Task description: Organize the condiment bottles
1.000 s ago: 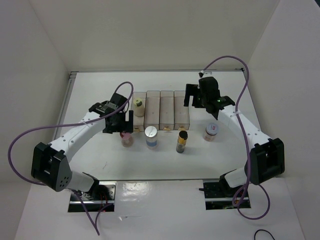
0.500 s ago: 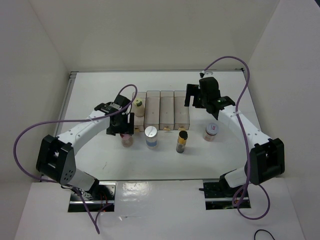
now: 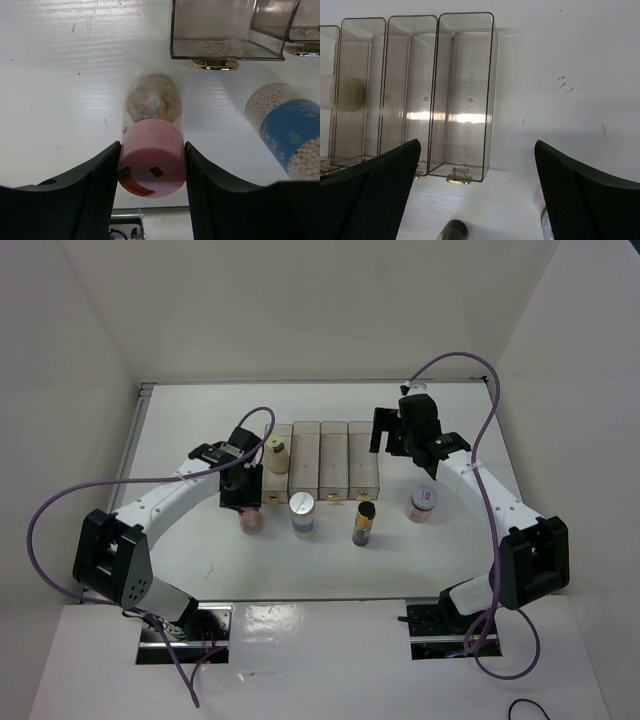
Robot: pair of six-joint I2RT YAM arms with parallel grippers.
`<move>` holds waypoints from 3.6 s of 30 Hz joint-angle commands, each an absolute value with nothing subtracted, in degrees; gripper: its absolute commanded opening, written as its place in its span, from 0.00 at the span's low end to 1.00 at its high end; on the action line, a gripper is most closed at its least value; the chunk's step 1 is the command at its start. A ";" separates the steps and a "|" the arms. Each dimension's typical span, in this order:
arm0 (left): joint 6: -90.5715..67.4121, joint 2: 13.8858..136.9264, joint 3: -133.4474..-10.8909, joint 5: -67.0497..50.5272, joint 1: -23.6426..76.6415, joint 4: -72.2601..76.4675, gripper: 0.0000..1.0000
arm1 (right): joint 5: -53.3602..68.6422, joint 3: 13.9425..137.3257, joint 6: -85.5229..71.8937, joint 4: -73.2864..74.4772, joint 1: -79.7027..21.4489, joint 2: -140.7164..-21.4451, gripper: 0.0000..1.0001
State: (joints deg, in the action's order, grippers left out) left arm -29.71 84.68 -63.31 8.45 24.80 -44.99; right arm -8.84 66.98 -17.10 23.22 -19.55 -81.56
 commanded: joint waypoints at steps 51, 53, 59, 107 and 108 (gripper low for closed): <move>-20.57 99.05 -88.86 7.56 24.52 -42.98 0.53 | -11.34 67.32 -17.06 23.12 -19.07 -79.72 0.99; -20.57 99.58 -88.86 7.56 24.52 -42.98 0.53 | -11.34 67.32 -17.05 23.12 -19.07 -79.72 0.99; -20.57 101.24 -87.72 7.56 24.52 -41.84 0.53 | -11.34 67.32 -17.05 23.12 -19.07 -80.24 0.99; -11.70 86.60 -97.57 -9.88 26.71 -48.96 1.00 | -11.87 69.96 -16.52 23.12 -19.07 -81.92 0.99; -9.60 85.27 -94.51 -11.58 26.72 -48.96 1.00 | -11.87 69.96 -16.52 23.12 -19.07 -81.39 0.99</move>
State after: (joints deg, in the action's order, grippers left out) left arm -16.16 90.89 -96.66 -1.58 25.98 -47.68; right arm -11.07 67.22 -17.04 23.33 -19.46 -82.17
